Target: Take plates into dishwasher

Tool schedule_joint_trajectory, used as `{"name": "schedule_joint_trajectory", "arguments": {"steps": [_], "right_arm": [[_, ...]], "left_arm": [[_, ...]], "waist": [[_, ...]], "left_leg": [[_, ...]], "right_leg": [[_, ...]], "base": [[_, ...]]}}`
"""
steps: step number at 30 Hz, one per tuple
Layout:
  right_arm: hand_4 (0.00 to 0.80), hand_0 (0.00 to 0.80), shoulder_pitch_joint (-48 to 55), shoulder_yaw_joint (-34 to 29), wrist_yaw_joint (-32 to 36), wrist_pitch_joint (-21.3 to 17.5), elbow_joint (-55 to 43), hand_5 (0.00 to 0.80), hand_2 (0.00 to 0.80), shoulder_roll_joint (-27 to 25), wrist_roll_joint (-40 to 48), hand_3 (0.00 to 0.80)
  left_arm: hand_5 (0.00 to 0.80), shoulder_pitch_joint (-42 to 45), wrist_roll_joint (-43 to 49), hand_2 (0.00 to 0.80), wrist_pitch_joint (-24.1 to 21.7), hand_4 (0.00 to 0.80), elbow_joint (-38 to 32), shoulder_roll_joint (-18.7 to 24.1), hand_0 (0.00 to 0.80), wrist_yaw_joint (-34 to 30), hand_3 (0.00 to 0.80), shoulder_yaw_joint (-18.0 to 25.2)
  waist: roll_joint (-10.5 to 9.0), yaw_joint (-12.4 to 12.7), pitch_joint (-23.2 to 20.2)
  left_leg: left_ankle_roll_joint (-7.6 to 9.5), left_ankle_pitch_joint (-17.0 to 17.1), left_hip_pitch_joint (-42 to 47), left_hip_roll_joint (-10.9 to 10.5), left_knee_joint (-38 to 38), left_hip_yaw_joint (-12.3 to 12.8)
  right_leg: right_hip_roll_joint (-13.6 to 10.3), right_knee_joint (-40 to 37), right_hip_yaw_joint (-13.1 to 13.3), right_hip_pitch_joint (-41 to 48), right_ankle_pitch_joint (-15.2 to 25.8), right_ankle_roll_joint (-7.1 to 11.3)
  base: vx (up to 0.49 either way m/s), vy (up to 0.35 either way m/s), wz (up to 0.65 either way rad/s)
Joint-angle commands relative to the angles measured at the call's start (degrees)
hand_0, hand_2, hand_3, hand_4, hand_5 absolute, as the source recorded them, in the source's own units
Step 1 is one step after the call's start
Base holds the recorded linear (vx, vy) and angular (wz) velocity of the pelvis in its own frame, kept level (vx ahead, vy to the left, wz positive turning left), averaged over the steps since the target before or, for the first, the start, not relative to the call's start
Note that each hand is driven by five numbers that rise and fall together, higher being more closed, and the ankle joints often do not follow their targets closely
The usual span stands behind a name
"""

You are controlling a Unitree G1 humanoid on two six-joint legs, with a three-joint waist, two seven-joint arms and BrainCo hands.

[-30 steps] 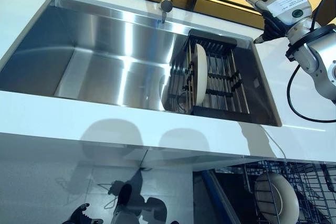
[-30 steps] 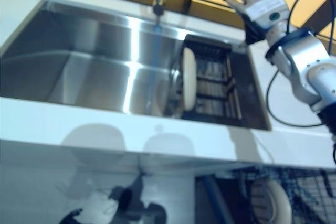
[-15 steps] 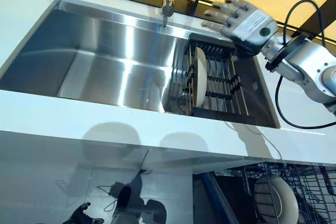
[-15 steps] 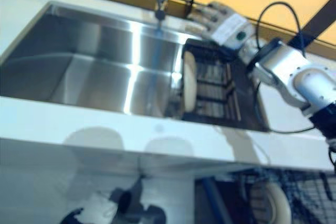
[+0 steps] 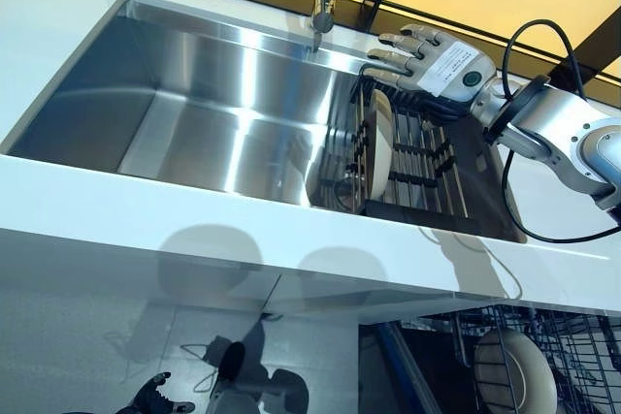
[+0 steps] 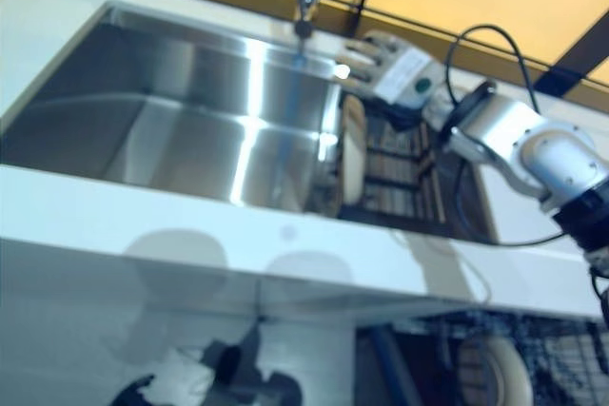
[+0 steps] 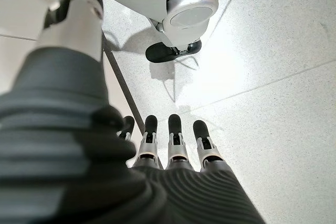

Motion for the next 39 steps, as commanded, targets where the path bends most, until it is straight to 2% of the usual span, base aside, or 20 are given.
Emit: {"name": "schedule_joint_trajectory", "arguments": {"steps": [1,10,15,25,30,39], "right_arm": [[0.000,0.000,-5.18,2.95,-1.32,-0.35,2.04,0.000,0.000,-0.13,-0.38,0.000],[0.000,0.000,-5.57,3.37,-0.29,-0.21,2.05,0.000,0.000,0.08,-1.61,0.000],[0.000,0.000,-4.90,3.21,-0.36,-0.65,1.64,0.000,0.000,-0.22,-1.97,0.000],[0.000,0.000,-4.37,3.74,0.31,-1.38,2.22,0.000,0.000,0.01,-3.51,0.000],[0.000,0.000,-3.75,3.89,0.02,-1.56,2.90,0.000,0.000,-0.13,-3.36,0.000],[0.000,0.000,-3.92,4.35,-0.48,-3.19,4.31,0.000,0.000,0.38,-4.84,0.000]], "left_arm": [[0.000,0.46,-1.15,0.000,-1.65,0.000,0.62,-0.72,0.000,-0.34,0.000,-0.60],[0.000,0.62,-3.59,0.000,-2.98,0.000,-0.86,-0.88,0.000,0.21,0.000,-0.55],[0.000,0.54,-8.26,0.000,-4.15,0.000,-1.69,-1.16,0.000,1.50,0.000,1.75],[0.000,-0.14,-9.30,0.000,-4.32,0.000,-1.33,-0.71,0.000,5.06,0.000,4.30],[0.000,0.00,-9.82,0.000,-4.80,0.000,-0.71,-0.46,0.000,4.64,0.000,5.71],[0.000,0.31,-10.86,0.000,-6.34,0.000,-1.19,-1.43,0.000,3.21,0.000,5.10]], "waist": [[0.89,1.15,-0.70],[1.53,1.46,0.55],[1.61,1.59,1.31],[2.55,1.55,2.48],[2.47,1.51,2.62],[2.96,1.62,2.92]], "left_leg": [[3.60,-4.32,2.58,-2.88,-1.73,0.15],[3.50,-3.99,1.53,-2.98,-1.73,-0.41],[3.48,-3.89,1.38,-2.90,-1.73,-0.39],[3.31,-3.40,0.12,-3.13,-1.73,-0.87],[3.21,-3.34,-0.15,-3.12,-1.73,-1.03],[3.18,-3.24,-0.52,-3.32,-1.73,-1.24]], "right_leg": [[2.72,3.03,-0.14,-4.56,4.33,1.65],[2.56,3.30,-0.31,-5.47,4.17,1.48],[2.45,3.50,-0.74,-5.71,4.15,1.40],[2.32,3.80,-0.97,-6.86,3.81,1.04],[2.35,3.79,-1.04,-7.10,3.78,1.02],[2.24,3.73,-1.12,-7.37,3.73,0.85]], "base": [[0.000,0.000,0.00],[0.000,0.000,0.00],[0.000,0.000,0.00],[0.000,0.000,0.00],[-0.002,0.001,0.01],[0.000,0.000,0.00]]}}
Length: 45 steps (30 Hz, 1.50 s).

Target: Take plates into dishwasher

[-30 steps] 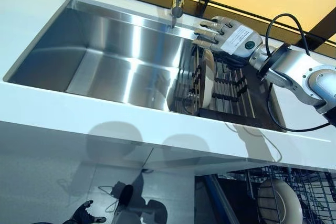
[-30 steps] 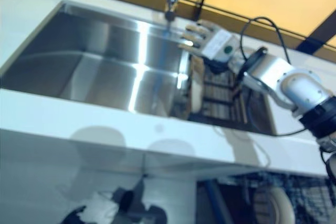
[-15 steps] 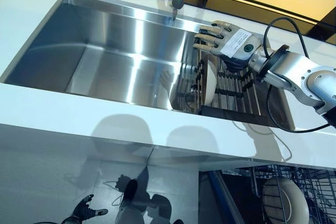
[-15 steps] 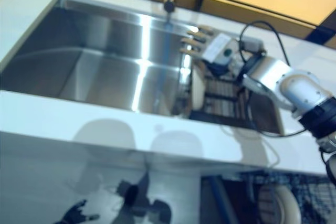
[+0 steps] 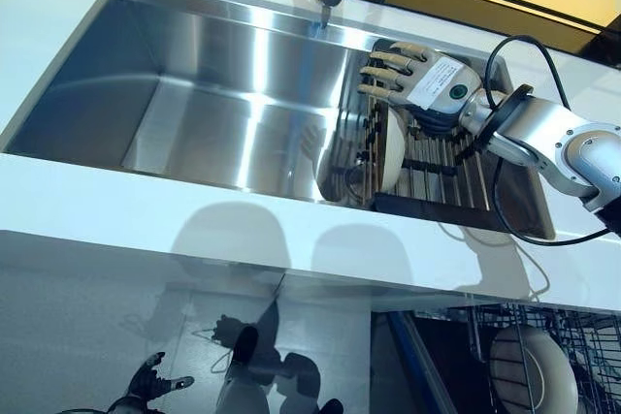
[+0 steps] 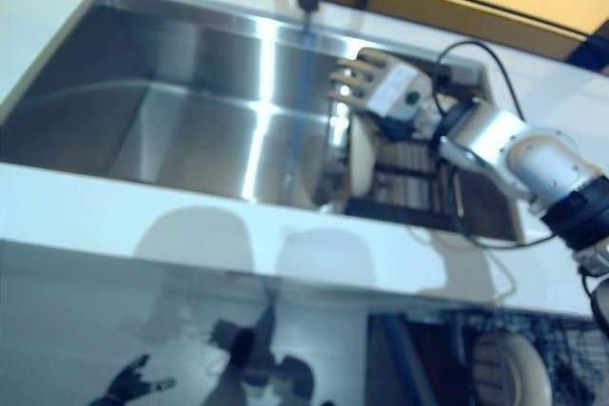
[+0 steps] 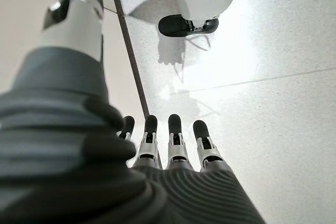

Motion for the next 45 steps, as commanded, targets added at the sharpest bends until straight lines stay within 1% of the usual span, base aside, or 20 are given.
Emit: {"name": "schedule_joint_trajectory", "arguments": {"steps": [1,5,6,7,8,12,18,34,41,45], "right_arm": [[0.000,0.000,-3.88,2.57,-0.68,-1.67,2.21,0.000,0.000,-1.45,-2.20,0.000],[0.000,0.000,-4.24,2.93,-0.07,-2.05,2.28,0.000,0.000,-1.04,-3.61,0.000],[0.389,0.389,-4.36,3.14,0.06,-2.10,2.29,0.389,0.389,-0.89,-4.88,0.389],[0.568,0.568,-4.42,3.27,-0.04,-2.18,2.27,0.568,0.568,-0.89,-5.53,0.568],[0.800,0.800,-4.43,3.31,0.06,-2.14,2.16,0.800,0.800,-0.85,-6.07,0.800],[0.800,0.800,-4.25,3.06,2.87,-1.52,1.73,0.800,0.800,-0.74,-7.37,0.800],[0.800,0.800,-3.62,2.75,4.48,-1.36,1.17,0.800,0.800,-1.27,-7.75,0.800],[0.800,0.800,-0.96,0.41,6.26,-2.18,0.27,0.800,0.800,-2.89,-8.04,0.800],[0.800,0.800,-0.33,-0.55,5.17,-4.25,0.73,0.800,0.800,-4.14,-11.45,0.800],[0.800,0.800,-0.92,-0.58,5.61,-4.63,0.93,0.800,0.800,-4.61,-12.07,0.800]], "left_arm": [[0.000,0.72,-1.94,0.000,-2.39,0.000,-0.14,-0.73,0.000,-0.58,0.000,1.70],[0.000,0.66,-2.04,0.000,-2.10,0.000,-0.53,-0.75,0.000,-1.00,0.000,1.34],[0.000,0.73,-1.99,0.000,-2.21,0.000,-0.57,-0.78,0.000,-1.02,0.000,1.24],[0.000,0.72,-1.94,0.000,-2.12,0.000,-0.63,-0.81,0.000,-1.06,0.000,1.23],[0.000,0.78,-1.94,0.000,-2.06,0.000,-0.74,-0.85,0.000,-1.04,0.000,1.12],[0.000,1.20,-1.69,0.000,-2.07,0.000,-0.61,-0.84,0.000,-1.34,0.000,1.07],[0.000,1.28,-1.29,0.000,-2.04,0.000,-0.13,-0.71,0.000,-1.51,0.000,1.65],[0.000,2.12,0.21,0.000,-2.34,0.000,1.19,-1.18,0.000,-1.31,0.000,2.76],[0.000,2.91,0.92,0.000,-2.72,0.000,1.66,-1.59,0.000,-1.83,0.000,3.28],[0.000,3.26,1.36,0.000,-2.52,0.000,1.69,-2.03,0.000,-2.28,0.000,3.36]], "waist": [[0.55,0.86,0.66],[0.69,0.97,0.79],[0.69,1.04,0.83],[0.68,1.07,0.84],[0.68,1.10,0.86],[0.37,1.13,0.53],[-0.19,0.74,-0.31],[-1.39,-0.66,-3.31],[-1.75,-1.63,-5.57],[-1.86,-2.10,-7.04]], "left_leg": [[3.17,-3.38,1.66,-3.17,-1.75,-0.80],[3.20,-3.28,1.48,-3.19,-1.75,-0.81],[3.18,-3.28,1.43,-3.12,-1.75,-0.84],[3.16,-3.28,1.42,-3.11,-1.75,-0.86],[3.17,-3.28,1.39,-3.13,-1.75,-0.89],[3.12,-3.32,1.51,-3.03,-1.75,-0.89],[3.18,-3.47,2.07,-2.98,-1.75,-0.56],[3.34,-4.13,4.33,-2.62,-1.75,0.58],[3.34,-4.64,5.85,-2.36,-1.75,1.30],[3.33,-4.98,6.87,-2.34,-1.75,1.88]], "right_leg": [[2.28,3.77,-0.78,-5.19,3.76,0.82],[2.24,3.78,-0.79,-5.31,3.77,0.76],[2.25,3.77,-0.82,-5.36,3.77,0.76],[2.25,3.75,-0.86,-5.34,3.77,0.77],[2.26,3.71,-0.86,-5.32,3.77,0.77],[2.28,3.65,-1.03,-5.14,3.80,0.82],[2.34,3.47,-0.67,-4.70,3.89,0.94],[2.60,2.64,0.63,-2.75,4.23,1.21],[2.68,2.07,1.32,-1.39,4.31,1.36],[2.67,1.73,1.80,-0.52,4.32,1.42]], "base": [[0.000,0.000,0.00],[0.000,0.000,0.00],[0.000,0.000,0.00],[0.000,0.000,0.00],[0.000,0.000,0.00],[0.000,0.000,0.00],[0.000,0.000,0.00],[0.000,0.000,0.00],[0.000,0.000,0.00],[0.005,0.013,-0.07]]}}
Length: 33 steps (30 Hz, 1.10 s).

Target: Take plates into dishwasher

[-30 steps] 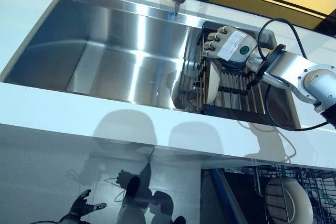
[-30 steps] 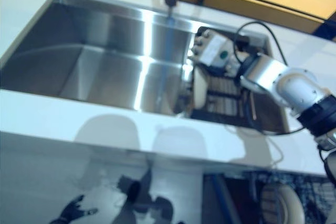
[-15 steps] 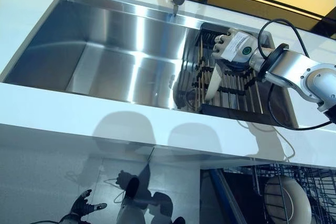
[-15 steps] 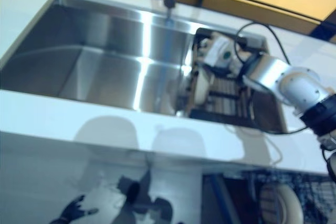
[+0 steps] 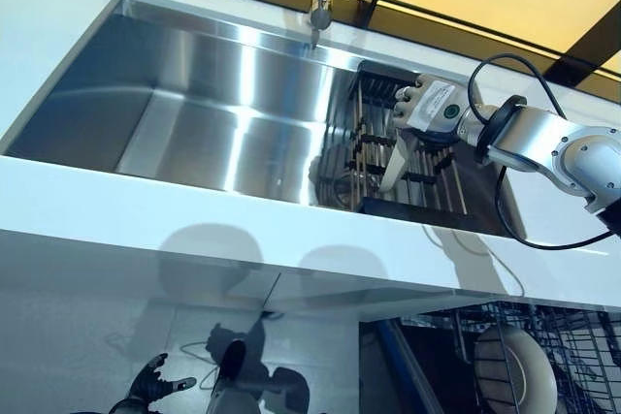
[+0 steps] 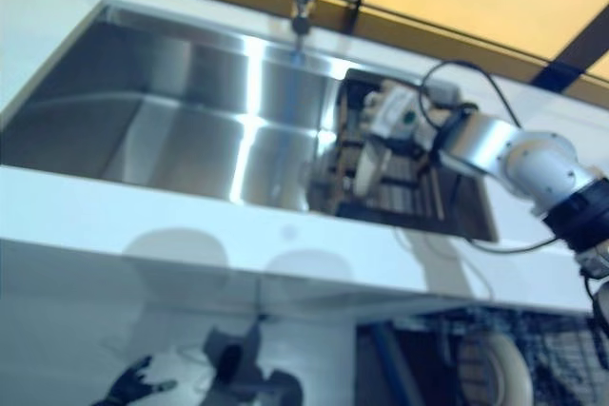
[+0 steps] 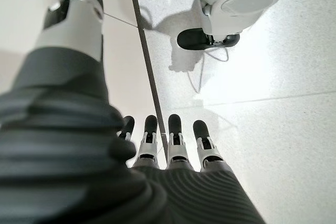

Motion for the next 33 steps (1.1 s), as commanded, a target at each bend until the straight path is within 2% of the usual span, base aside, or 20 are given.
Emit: {"name": "schedule_joint_trajectory", "arguments": {"steps": [1,11,13,22,29,33], "right_arm": [[0.800,0.800,-1.67,-0.61,-0.72,0.67,1.30,0.800,0.800,-3.77,-2.36,0.800],[0.800,0.800,-1.17,-2.40,0.47,-0.43,2.94,0.800,0.800,-5.02,-4.17,0.800],[0.800,0.800,-1.03,-2.78,0.59,0.89,3.35,0.800,0.800,-5.31,-3.10,0.800],[0.800,0.800,2.02,-8.13,-3.31,13.19,7.15,0.800,0.800,-9.05,11.37,0.800],[0.800,0.800,2.48,-10.33,-6.83,19.12,10.24,0.800,0.800,-13.86,19.05,0.800],[0.800,0.800,3.76,-11.65,-7.03,21.01,12.03,0.800,0.800,-16.25,22.61,0.800]], "left_arm": [[0.000,2.35,1.30,0.000,-1.43,0.000,1.05,-1.29,0.000,-0.37,0.000,1.52],[0.000,3.27,3.33,0.000,-1.00,0.000,2.24,-2.95,0.000,-1.17,0.000,0.55],[0.000,3.32,3.71,0.000,-0.91,0.000,2.42,-3.20,0.000,-1.22,0.000,0.38],[0.000,3.99,4.91,0.000,-0.19,0.000,3.68,-4.77,0.000,-1.40,0.000,-0.17],[0.000,4.40,4.30,0.000,-0.23,0.000,3.06,-4.73,0.000,-2.57,0.000,-1.01],[0.000,4.33,4.15,0.000,0.39,0.000,2.28,-4.73,0.000,-3.04,0.000,-1.27]], "waist": [[0.78,-0.43,-5.12],[1.05,-1.87,-9.13],[1.09,-2.13,-9.85],[2.28,-4.72,-13.07],[3.67,-6.92,-14.42],[4.33,-8.18,-14.96]], "left_leg": [[3.29,-5.06,3.67,-2.48,-1.44,1.04],[3.37,-6.14,6.59,-2.50,-1.44,2.17],[3.38,-6.31,6.97,-2.46,-1.44,2.42],[3.62,-7.51,8.91,-2.50,-1.44,4.03],[3.68,-8.16,9.96,-2.55,-1.44,5.25],[3.73,-8.41,10.56,-2.47,-1.44,6.08]], "right_leg": [[2.73,1.70,1.28,-3.11,4.27,1.50],[2.59,0.85,2.69,-0.66,4.24,1.78],[2.56,0.75,2.94,-0.38,4.23,1.85],[2.56,0.37,5.63,0.17,4.15,2.06],[2.85,0.35,7.91,0.09,3.99,2.04],[3.07,0.46,9.02,0.11,3.93,2.07]], "base": [[0.000,0.000,0.00],[0.010,0.020,-0.07],[0.003,0.008,-0.05],[-0.004,0.013,-0.07],[-0.045,0.017,-0.13],[-0.031,0.004,-0.17]]}}
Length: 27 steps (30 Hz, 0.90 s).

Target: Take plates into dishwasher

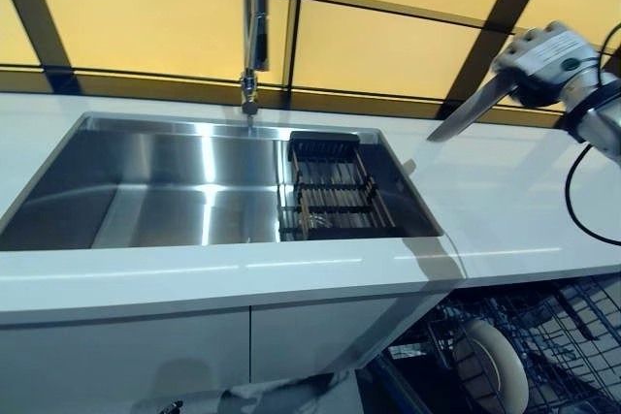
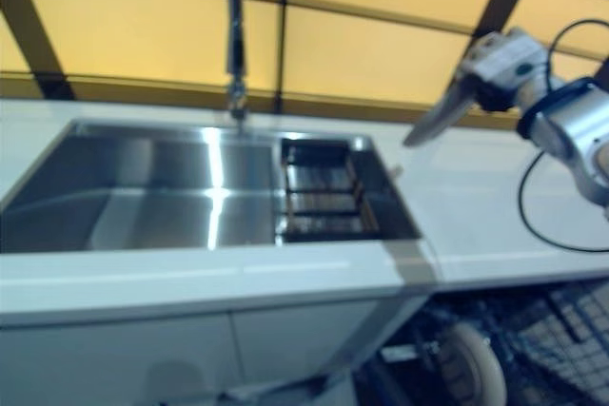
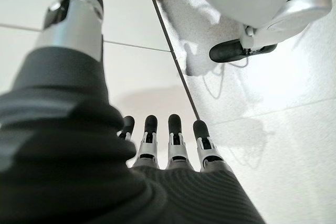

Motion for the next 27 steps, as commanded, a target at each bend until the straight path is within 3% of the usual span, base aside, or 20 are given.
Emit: {"name": "schedule_joint_trajectory", "arguments": {"steps": [1,7,12,20,27], "right_arm": [[0.800,0.800,-1.53,-3.04,-3.14,6.02,3.72,0.800,0.800,-5.97,5.91,0.800],[0.800,0.800,6.60,-10.20,-5.57,8.62,6.36,0.800,0.800,-7.45,13.21,0.800],[0.800,0.800,23.37,-25.85,-5.85,9.89,9.11,0.800,0.800,-7.87,24.06,0.800],[0.800,0.800,45.70,-46.57,-6.61,9.52,9.34,0.800,0.800,-4.01,33.53,0.800],[0.800,0.800,55.68,-54.34,-5.09,11.09,8.46,0.800,0.800,0.39,37.73,0.800]], "left_arm": [[0.000,-2.26,0.69,0.000,0.11,0.000,0.75,1.13,0.000,-0.73,0.000,-0.93],[0.000,-2.52,0.34,0.000,0.48,0.000,0.35,0.82,0.000,-1.05,0.000,-1.27],[0.000,-1.91,1.15,0.000,0.64,0.000,0.92,0.95,0.000,-1.69,0.000,-0.66],[0.000,-1.17,2.63,0.000,0.41,0.000,0.72,1.45,0.000,-3.01,0.000,0.07],[0.000,-1.53,3.13,0.000,0.61,0.000,-0.49,1.53,0.000,-3.24,0.000,0.05]], "waist": [[-0.58,-0.28,-1.82],[0.46,-2.05,-2.24],[1.34,-4.40,-2.26],[1.78,-6.55,-1.27],[1.99,-7.59,-0.92]], "left_leg": [[3.32,-7.60,4.82,-2.89,-0.14,0.22],[3.49,-7.87,5.51,-2.78,-0.14,1.54],[3.75,-8.18,6.21,-2.48,-0.14,3.37],[4.12,-8.60,7.03,-2.10,-0.14,5.47],[4.14,-8.92,7.37,-1.72,-0.14,6.85]], "right_leg": [[3.77,0.49,2.75,-1.69,3.71,1.99],[4.08,0.52,4.17,-1.78,3.79,1.97],[4.34,0.66,5.68,-2.20,3.94,1.99],[4.69,1.00,7.38,-2.75,4.25,2.08],[4.77,1.13,7.90,-2.92,4.26,2.21]], "base": [[-0.026,-0.011,-0.21],[-0.021,-0.002,-0.22],[-0.021,-0.014,-0.22],[-0.017,-0.016,-0.17],[-0.016,-0.022,-0.16]]}}
